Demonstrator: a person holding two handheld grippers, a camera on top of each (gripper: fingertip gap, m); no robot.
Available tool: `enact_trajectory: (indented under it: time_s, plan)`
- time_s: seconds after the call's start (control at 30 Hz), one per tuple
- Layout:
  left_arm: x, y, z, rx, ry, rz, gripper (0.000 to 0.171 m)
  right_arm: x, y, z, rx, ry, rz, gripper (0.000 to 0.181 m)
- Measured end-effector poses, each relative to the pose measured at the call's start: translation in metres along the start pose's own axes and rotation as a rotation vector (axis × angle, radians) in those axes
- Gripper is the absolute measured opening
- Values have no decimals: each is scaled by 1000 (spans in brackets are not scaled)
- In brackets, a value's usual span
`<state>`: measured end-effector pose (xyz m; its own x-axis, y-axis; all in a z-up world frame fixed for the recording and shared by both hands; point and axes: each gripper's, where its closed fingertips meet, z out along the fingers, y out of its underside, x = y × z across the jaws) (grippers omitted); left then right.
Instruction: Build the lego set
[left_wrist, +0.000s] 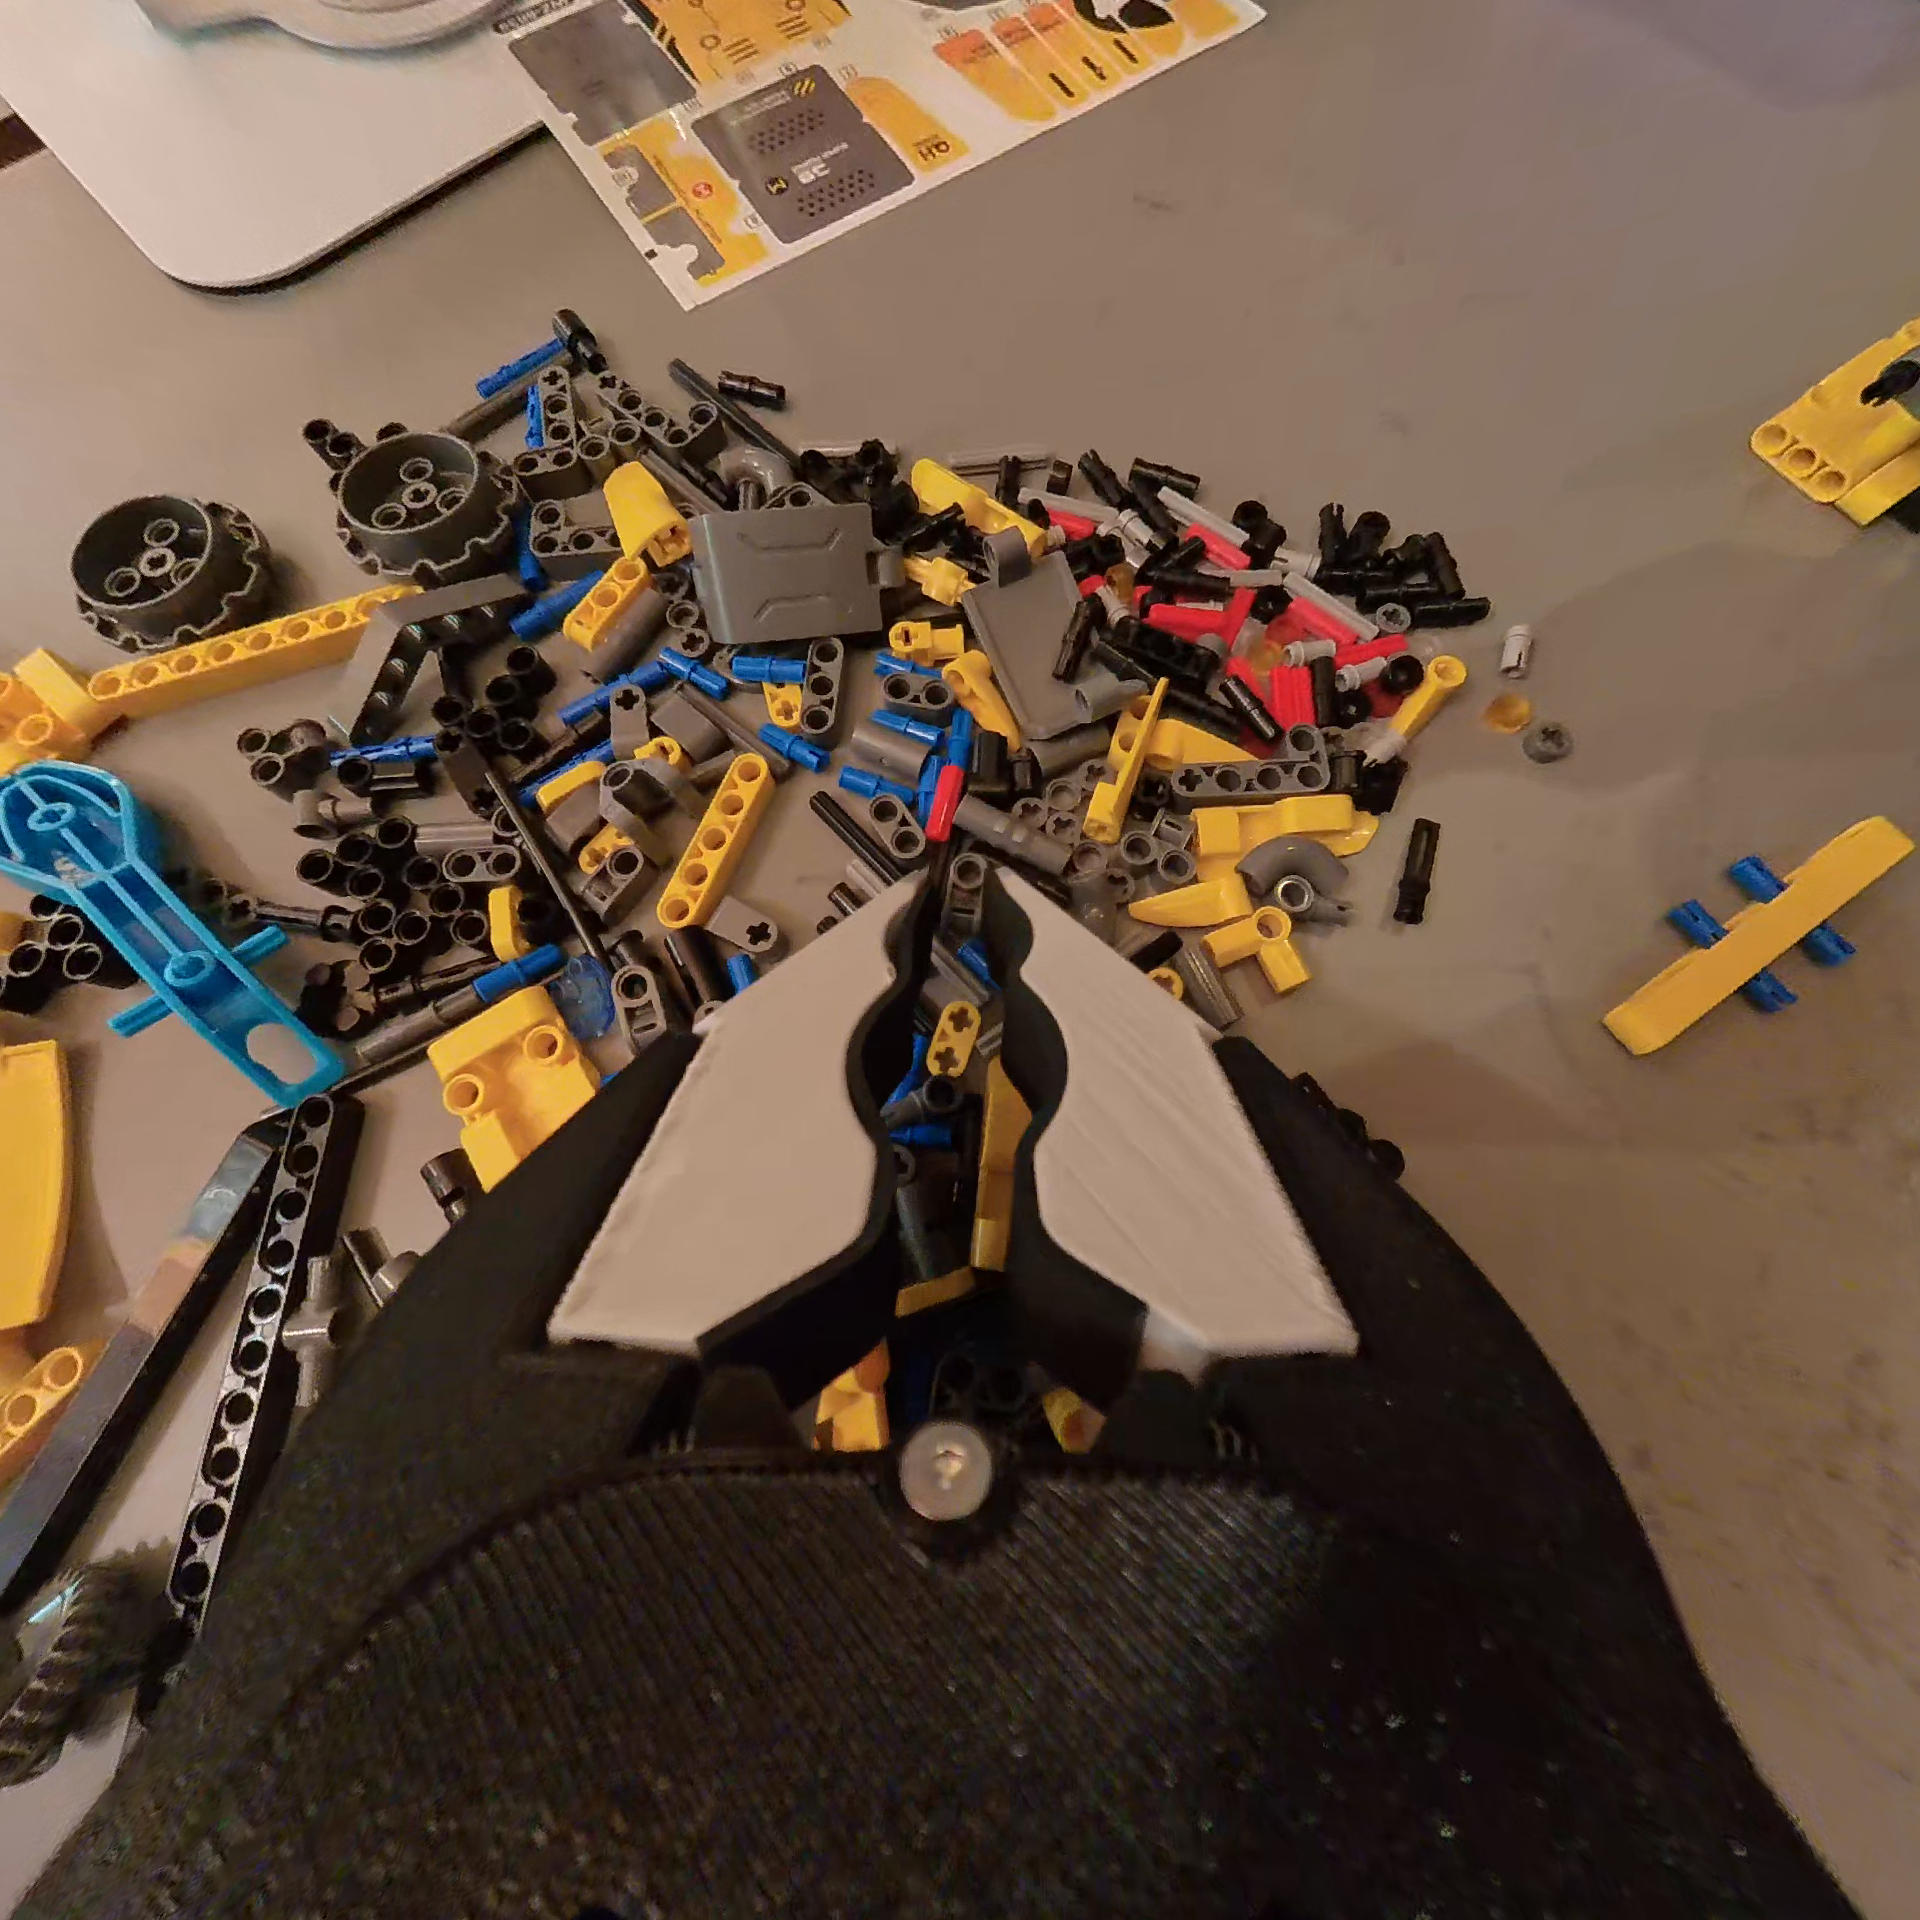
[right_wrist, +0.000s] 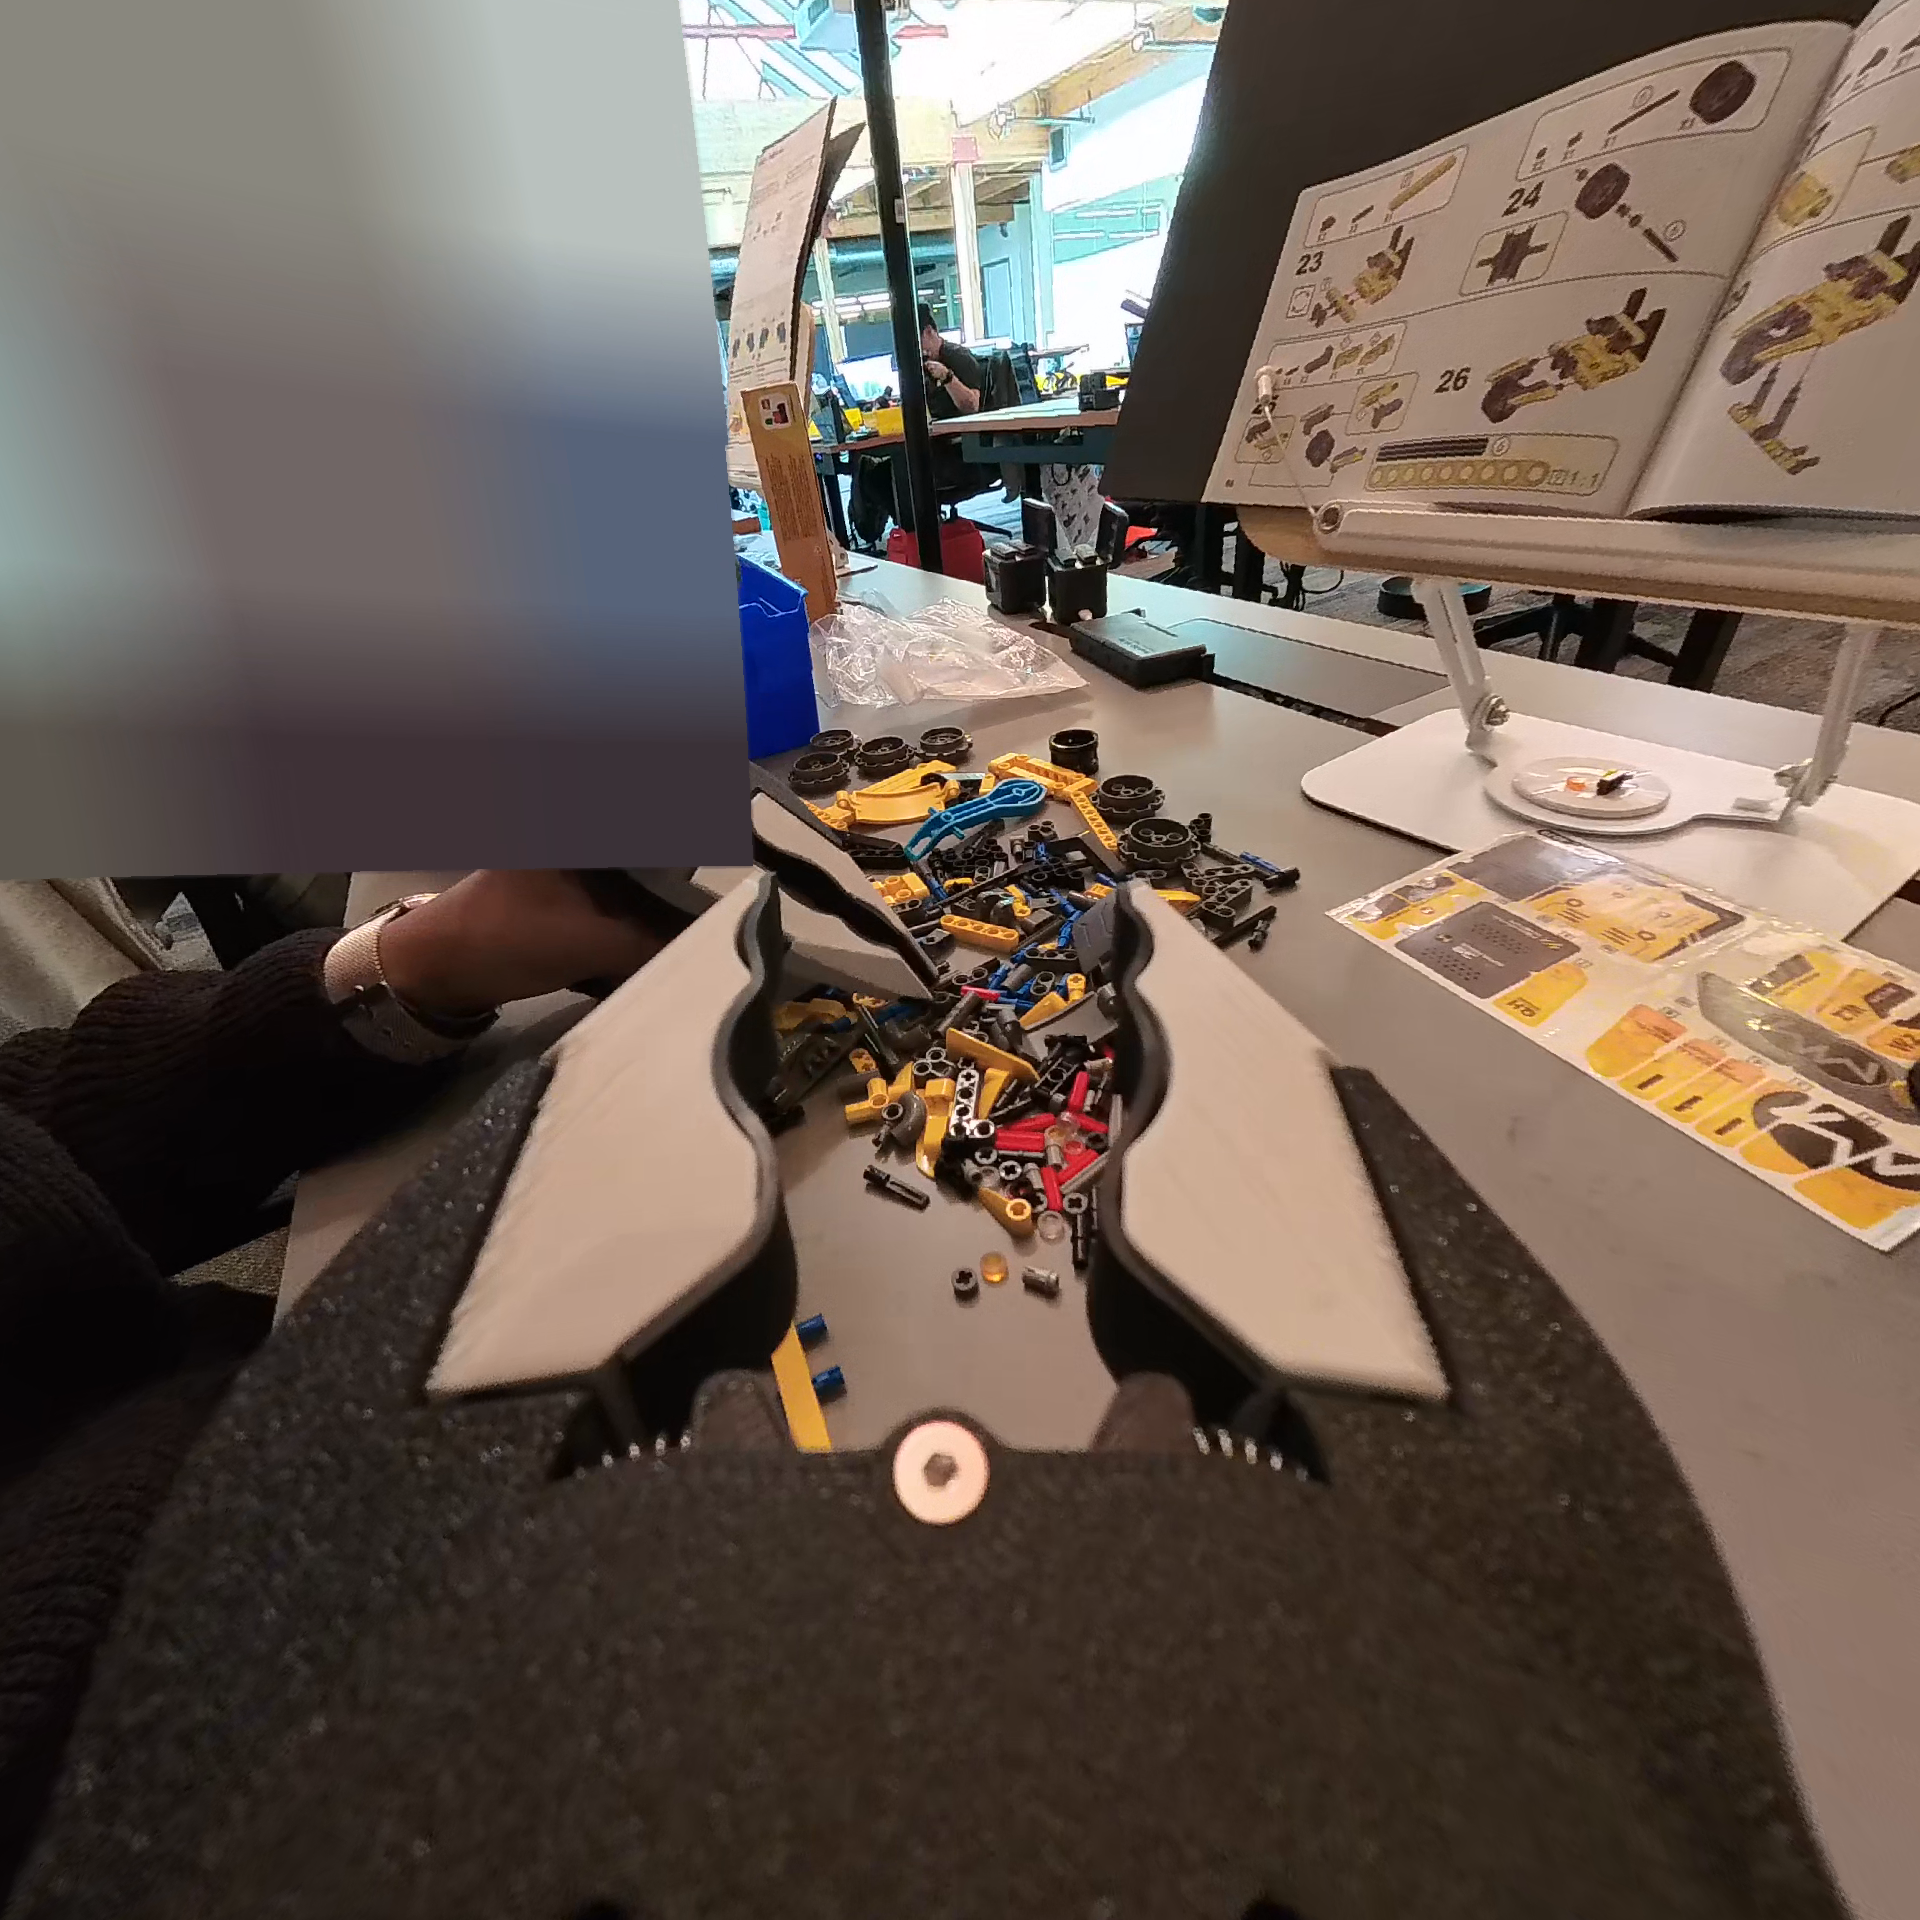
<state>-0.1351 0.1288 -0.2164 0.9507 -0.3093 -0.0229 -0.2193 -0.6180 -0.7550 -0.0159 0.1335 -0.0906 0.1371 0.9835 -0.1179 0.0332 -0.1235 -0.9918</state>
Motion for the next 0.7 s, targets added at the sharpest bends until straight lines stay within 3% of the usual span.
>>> enact_trajectory:
  time_s: [0.37,0.7]
  plan:
    - [3,2,3,-13,26,-20,12,0,0,0,-1,1,-1,63]
    - [3,0,1,-5,24,-14,3,1,0,0,1,1,-1,63]
